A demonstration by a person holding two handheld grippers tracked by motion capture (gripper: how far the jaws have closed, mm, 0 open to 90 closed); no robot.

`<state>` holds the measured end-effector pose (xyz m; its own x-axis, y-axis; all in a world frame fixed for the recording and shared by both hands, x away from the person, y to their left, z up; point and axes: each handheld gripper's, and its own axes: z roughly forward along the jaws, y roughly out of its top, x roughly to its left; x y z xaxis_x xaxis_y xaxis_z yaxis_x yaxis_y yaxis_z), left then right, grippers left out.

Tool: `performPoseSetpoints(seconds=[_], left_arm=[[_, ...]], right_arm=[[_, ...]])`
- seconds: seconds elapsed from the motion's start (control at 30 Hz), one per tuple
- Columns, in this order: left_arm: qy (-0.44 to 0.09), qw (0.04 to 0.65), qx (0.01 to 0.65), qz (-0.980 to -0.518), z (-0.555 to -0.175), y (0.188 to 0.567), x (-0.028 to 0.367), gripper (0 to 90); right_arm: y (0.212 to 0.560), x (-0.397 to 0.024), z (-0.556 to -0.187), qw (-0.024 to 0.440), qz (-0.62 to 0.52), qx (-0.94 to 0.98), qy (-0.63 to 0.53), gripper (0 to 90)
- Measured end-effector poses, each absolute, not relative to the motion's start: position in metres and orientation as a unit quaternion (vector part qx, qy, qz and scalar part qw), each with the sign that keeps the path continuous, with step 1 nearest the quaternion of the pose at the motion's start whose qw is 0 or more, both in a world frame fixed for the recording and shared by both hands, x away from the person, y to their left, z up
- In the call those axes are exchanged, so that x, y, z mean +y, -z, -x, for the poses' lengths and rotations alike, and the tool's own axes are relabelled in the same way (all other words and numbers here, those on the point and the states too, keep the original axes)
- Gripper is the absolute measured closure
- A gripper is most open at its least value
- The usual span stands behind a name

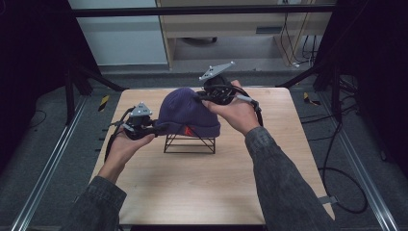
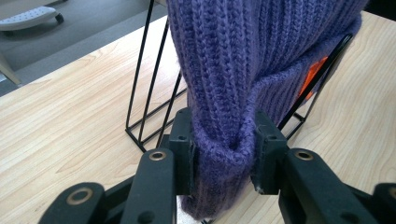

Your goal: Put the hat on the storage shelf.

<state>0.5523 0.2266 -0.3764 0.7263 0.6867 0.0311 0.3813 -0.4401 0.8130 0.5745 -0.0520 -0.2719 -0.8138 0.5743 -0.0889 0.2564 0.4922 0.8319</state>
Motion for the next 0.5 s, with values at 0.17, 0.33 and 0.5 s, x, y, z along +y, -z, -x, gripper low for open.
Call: performPoseSetpoints(seconds=[0.17,0.33,0.5], left_arm=[[-0.182,0.417,0.327,-0.828,-0.552,0.382,0.226,66.0],[-0.181,0.417,0.332,-0.826,-0.551,0.384,0.227,65.9],[-0.182,0.416,0.334,-0.826,-0.551,0.386,0.229,65.9]], right_arm=[[0.279,-0.051,-0.572,0.177,-0.247,0.848,-0.433,80.5],[0.280,-0.050,-0.574,0.177,-0.248,0.851,-0.428,80.5],[0.283,-0.049,-0.574,0.174,-0.248,0.852,-0.428,80.5]])
